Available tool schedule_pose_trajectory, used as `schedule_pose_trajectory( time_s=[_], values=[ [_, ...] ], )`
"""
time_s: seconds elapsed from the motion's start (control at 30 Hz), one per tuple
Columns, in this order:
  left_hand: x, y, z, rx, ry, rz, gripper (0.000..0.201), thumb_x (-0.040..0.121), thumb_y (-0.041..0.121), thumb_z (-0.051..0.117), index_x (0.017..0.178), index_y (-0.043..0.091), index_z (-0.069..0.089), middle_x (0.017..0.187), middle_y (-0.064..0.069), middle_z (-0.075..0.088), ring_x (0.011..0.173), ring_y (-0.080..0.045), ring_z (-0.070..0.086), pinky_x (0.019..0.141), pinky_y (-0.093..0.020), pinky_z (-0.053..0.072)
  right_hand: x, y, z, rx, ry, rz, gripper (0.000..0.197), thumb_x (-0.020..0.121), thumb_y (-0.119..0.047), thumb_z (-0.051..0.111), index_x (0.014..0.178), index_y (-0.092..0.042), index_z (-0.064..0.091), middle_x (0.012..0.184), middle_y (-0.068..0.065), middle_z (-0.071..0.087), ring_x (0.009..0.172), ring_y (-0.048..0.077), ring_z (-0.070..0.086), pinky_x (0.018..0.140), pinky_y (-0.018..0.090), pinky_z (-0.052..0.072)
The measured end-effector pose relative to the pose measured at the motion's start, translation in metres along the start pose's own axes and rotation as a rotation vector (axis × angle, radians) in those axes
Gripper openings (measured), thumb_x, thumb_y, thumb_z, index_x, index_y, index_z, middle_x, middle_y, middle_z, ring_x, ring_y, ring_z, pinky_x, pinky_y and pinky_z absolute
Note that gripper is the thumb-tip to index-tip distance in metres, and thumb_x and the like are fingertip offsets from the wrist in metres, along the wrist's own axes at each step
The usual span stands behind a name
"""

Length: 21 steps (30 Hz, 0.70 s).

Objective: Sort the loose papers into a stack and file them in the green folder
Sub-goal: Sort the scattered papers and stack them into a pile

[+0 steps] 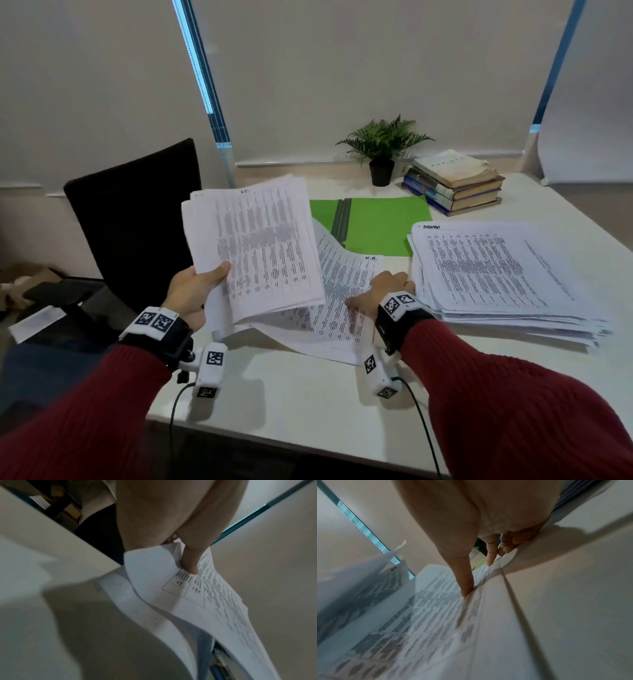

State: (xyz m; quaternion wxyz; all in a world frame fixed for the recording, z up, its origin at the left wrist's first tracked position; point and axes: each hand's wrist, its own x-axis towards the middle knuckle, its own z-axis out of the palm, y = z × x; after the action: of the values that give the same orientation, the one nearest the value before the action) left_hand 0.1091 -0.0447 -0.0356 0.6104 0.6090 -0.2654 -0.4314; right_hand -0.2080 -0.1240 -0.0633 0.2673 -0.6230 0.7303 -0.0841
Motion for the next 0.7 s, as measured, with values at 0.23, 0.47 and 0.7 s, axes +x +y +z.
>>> schedule_pose_trajectory(
  time_s=[0.23,0.47,0.7],
  values=[
    [0.008,0.056,-0.029,-0.049,0.148,0.216,0.047,0.091,0.032,0.081,0.132,0.01,0.071,0.12,0.0,0.079,0.105,-0.02,0.077,0.097,-0.047,0.06,-0.002,0.007,-0.003,0.003,0.032,-0.039,0.081,0.076,-0.056,0.081,0.134,-0.009,0.048,0.139,0.015,0.044,0.129,0.035,0.046,0.108,0.046,0.046],
    [-0.005,0.053,0.024,0.071,-0.113,0.059,0.038,0.096,0.003,0.073,0.133,-0.002,0.068,0.123,-0.021,0.075,0.094,-0.032,0.077,0.079,-0.046,0.066,-0.01,0.007,-0.006,0.001,0.039,-0.035,0.073,0.075,-0.054,0.083,0.124,-0.009,0.054,0.14,0.019,0.04,0.131,0.037,0.043,0.111,0.047,0.044],
    [0.027,-0.029,0.067,0.806,-0.157,-0.059,0.08,0.055,0.033,0.101,0.122,0.008,0.066,0.12,-0.014,0.077,0.108,-0.037,0.074,0.097,-0.054,0.061,-0.004,0.012,-0.01,0.244,0.025,-0.009,0.058,0.101,-0.046,0.046,0.137,-0.002,0.052,0.147,0.023,0.04,0.128,0.041,0.049,0.109,0.045,0.043]
  ],
)
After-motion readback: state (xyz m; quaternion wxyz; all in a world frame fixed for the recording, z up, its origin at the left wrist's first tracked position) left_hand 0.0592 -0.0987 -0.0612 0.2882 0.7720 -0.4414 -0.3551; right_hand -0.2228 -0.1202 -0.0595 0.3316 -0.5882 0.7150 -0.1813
